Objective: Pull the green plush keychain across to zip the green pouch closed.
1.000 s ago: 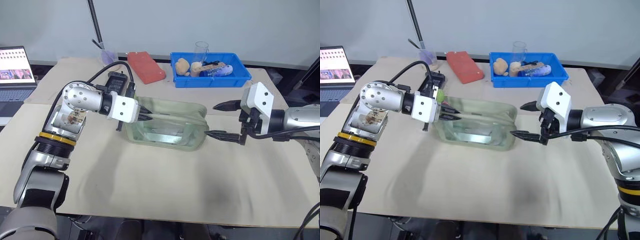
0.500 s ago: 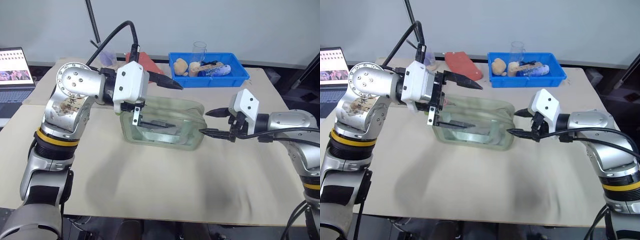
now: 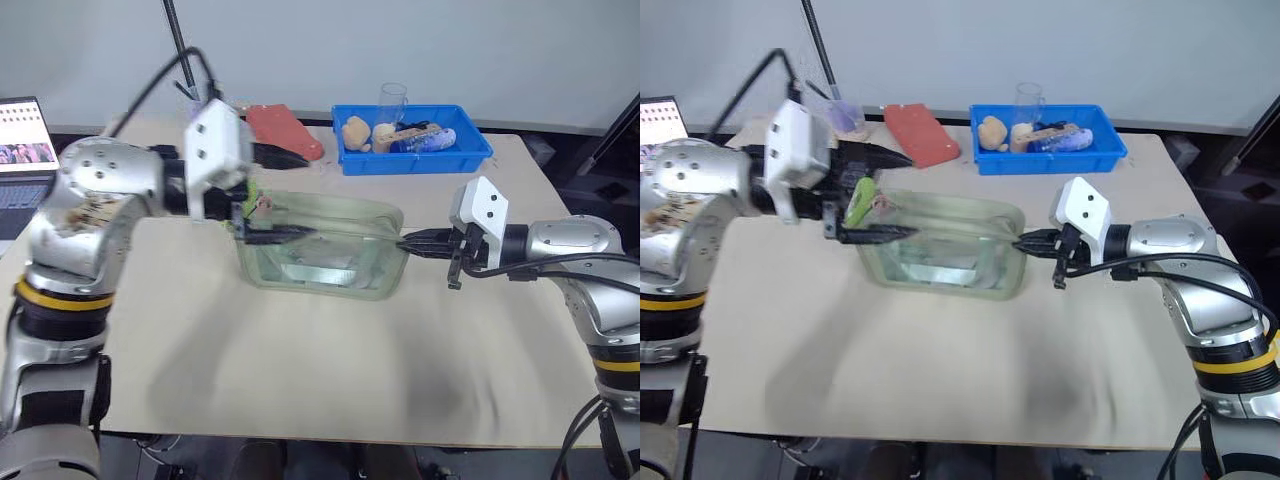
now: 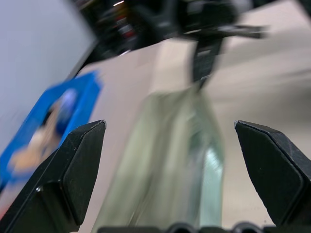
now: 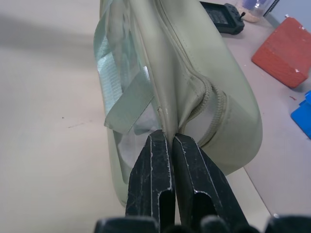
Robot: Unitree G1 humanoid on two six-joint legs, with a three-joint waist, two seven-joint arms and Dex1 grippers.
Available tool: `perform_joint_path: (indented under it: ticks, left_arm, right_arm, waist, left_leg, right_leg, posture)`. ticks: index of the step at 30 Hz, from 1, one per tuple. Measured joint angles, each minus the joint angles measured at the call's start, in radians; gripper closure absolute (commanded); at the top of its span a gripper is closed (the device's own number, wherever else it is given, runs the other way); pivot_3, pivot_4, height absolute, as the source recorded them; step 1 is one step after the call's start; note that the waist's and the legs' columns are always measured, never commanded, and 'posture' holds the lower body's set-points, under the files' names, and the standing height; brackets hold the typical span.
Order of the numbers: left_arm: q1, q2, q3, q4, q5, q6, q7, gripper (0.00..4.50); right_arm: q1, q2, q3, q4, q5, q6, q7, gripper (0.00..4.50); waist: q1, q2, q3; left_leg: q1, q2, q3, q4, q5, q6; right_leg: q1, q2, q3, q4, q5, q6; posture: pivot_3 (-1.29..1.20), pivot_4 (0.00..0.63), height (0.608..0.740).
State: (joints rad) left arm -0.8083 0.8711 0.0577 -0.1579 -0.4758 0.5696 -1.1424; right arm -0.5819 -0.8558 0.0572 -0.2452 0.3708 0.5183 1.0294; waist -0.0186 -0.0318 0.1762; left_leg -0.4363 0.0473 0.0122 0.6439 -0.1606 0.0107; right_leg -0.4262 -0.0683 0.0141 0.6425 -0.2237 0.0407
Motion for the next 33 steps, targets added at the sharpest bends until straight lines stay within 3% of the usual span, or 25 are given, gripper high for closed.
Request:
perform_joint_path:
  ticks: [6,24,33]
  left_arm:
    - [0.15,0.042,0.121,0.11,0.003,0.029,0.068,0.0]
    - [0.164,-0.058,0.051,0.296,0.122,-0.151,0.141,0.0]
    - [0.146,-0.082,0.044,0.344,0.125,-0.155,0.138,0.0]
  right_arm:
    - [-0.005,0.003,0.001,0.019,-0.004,-0.015,0.012,4.45]
    - [-0.019,0.007,0.006,0.024,-0.005,-0.018,0.032,4.45]
    - [-0.019,0.005,0.006,0.024,-0.005,-0.018,0.032,4.45]
  waist:
    - [0.011,0.0,0.0]
    - [0.016,0.0,0.0]
    - [0.016,0.0,0.0]
  left_leg:
    - [0.001,0.002,0.0,0.0,0.0,0.0]
    - [0.0,0.002,0.0,0.0,0.0,0.0]
    - [0.0,0.002,0.0,0.0,0.0,0.0]
  right_leg:
    - [0.001,0.001,0.0,0.0,0.0,-0.002]
    - [0.0,0.002,0.0,0.0,0.005,-0.009]
    - [0.0,0.002,0.0,0.0,0.005,-0.009]
  posture:
    - [0.0,0.15,0.74]
    - [0.0,0.15,0.74]
    - [0.0,0.15,0.74]
